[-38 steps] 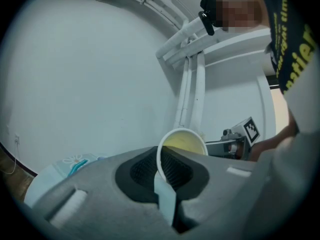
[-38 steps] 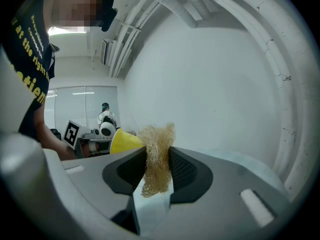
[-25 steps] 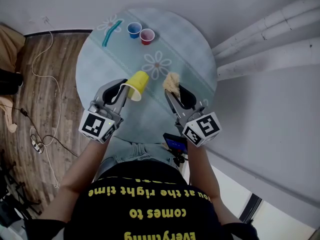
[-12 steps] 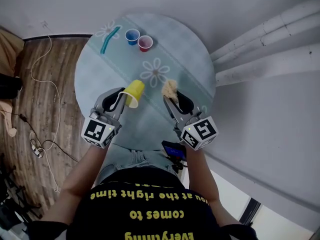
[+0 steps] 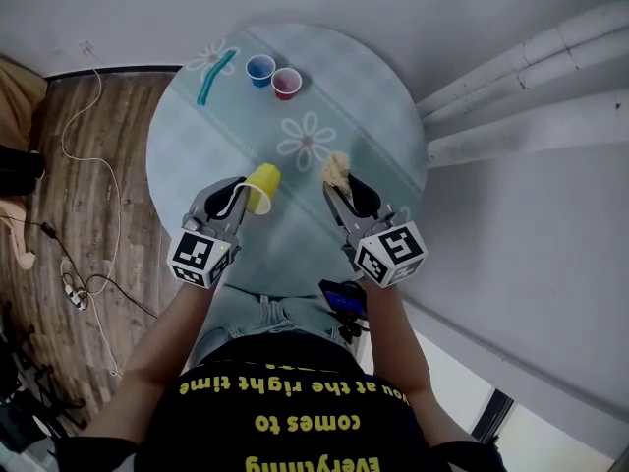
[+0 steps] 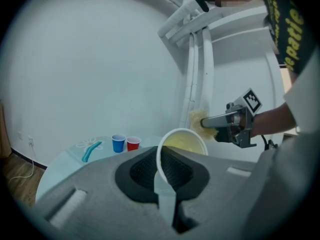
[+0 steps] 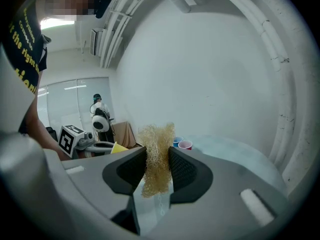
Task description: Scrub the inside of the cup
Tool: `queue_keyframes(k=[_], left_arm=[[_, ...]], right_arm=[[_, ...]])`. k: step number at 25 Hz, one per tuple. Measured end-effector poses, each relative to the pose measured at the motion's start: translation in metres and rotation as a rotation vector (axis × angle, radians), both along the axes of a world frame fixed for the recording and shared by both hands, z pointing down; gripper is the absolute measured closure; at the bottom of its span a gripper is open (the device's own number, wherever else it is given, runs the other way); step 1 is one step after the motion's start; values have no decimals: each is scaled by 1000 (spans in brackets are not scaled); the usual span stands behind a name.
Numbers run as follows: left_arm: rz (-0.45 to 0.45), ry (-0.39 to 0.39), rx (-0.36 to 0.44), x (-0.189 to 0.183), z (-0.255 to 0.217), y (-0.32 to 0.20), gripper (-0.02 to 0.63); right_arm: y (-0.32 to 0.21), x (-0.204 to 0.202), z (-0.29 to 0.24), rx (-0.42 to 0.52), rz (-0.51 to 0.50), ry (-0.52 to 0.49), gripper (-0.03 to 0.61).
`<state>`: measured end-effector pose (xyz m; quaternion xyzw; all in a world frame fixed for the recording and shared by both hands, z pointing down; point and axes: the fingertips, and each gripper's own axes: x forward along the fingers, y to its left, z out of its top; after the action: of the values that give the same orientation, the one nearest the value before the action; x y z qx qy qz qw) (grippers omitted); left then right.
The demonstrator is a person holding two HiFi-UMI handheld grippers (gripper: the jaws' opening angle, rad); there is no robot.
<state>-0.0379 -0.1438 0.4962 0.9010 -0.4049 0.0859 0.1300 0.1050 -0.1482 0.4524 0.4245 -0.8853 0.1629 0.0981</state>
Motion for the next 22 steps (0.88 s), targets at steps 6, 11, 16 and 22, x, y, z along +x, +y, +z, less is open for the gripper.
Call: queue_keyframes(k=[6,11,16,22], left_arm=[[-12,-73,-86,-1,29,-2,595],[0,-95,-134,0,43,0,597],[5,-118,-191,-1,57,2,597],[7,-187,-237,-4,76,3,595]], right_arm=[[-8,3,20,-45,17,26,442],[-12,4,34,-78,29,42,442],[-14,4,49,-117,37,52,442],[-16,6,68,-152,60,39,442]])
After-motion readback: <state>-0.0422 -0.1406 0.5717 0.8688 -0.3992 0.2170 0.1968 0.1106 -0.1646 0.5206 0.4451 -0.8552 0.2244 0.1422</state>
